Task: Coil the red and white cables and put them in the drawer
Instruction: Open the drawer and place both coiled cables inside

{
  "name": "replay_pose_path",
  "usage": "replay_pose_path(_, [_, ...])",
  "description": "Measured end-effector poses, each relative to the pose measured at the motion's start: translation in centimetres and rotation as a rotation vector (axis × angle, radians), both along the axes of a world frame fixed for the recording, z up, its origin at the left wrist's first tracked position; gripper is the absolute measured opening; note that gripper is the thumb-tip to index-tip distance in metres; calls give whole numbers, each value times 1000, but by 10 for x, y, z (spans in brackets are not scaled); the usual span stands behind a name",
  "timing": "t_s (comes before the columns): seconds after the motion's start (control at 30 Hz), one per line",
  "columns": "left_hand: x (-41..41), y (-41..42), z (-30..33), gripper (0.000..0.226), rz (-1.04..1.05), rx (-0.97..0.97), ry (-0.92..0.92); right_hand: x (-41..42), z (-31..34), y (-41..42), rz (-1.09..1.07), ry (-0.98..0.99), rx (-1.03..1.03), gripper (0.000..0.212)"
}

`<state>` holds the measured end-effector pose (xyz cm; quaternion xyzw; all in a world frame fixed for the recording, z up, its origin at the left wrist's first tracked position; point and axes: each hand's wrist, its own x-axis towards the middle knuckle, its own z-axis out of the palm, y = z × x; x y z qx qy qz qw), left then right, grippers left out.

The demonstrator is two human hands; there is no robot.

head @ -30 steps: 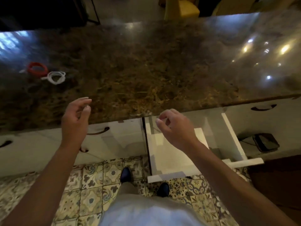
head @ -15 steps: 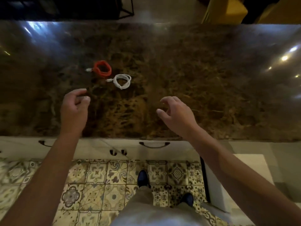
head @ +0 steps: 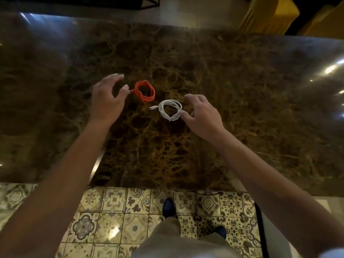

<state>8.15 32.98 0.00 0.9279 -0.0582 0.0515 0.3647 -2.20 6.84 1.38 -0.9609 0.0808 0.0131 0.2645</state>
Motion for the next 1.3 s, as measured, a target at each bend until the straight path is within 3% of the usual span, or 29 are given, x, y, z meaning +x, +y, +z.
replay_pose_path(0.3, [29,-32,-4,74,-2,77,35,40,-3,19,-32,64,-42,53])
replay_pose_path(0.5, [34,-32,-12,58,-22,137,14,48,-9,29,-94,86,-34,56])
replay_pose_path(0.67, [35,-30,-8,49,-117,233,78,49,-12,29,-118,96,-21,35])
replay_pose_path(1.0, [23,-41,8,35,-152,120,98,35,-8,17,-70,44,-97,20])
replay_pose_path(1.3, [-11,-54,21,31,-137,-6,117,4,-1,-3,-67,-9,50,18])
